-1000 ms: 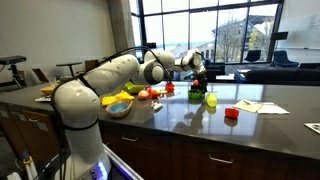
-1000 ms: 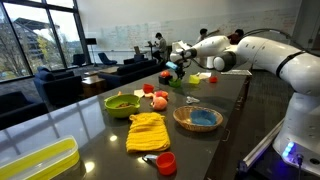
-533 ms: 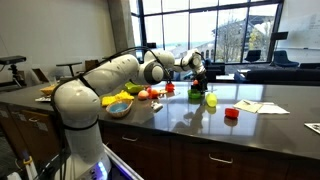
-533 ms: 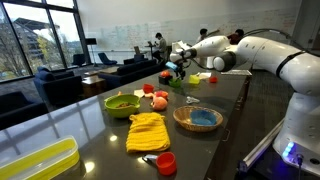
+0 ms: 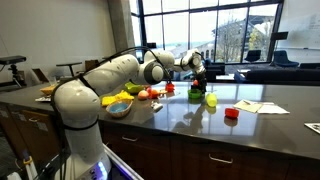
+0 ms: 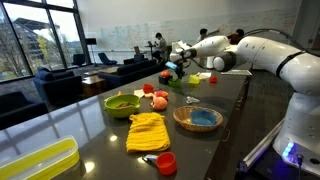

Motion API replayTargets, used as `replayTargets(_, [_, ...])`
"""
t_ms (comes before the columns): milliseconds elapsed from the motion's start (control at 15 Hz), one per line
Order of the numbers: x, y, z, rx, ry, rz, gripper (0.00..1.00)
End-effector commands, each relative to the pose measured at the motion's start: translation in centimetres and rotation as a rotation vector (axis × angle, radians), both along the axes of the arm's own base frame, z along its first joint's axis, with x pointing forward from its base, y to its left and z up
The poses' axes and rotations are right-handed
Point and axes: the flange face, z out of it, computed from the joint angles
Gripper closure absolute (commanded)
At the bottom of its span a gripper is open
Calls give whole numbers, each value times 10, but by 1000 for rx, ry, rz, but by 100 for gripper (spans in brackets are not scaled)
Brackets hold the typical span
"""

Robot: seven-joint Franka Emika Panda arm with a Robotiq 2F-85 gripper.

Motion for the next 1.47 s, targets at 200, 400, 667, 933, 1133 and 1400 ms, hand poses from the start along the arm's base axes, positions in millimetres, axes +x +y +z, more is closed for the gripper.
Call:
replayTargets(200, [1,9,17,-21,-10,15,94])
replayTargets(400, [5,20,34,-80,-46,37,94])
replayTargets(667, [6,36,60,-184,-86,61,94])
replayTargets(933, [10,51,88,-290,-149,74,94])
replayTargets(1133, [12,68,101,-356,-188,112,94])
replayTargets(1400, [9,113,98,-264,-93,306,94])
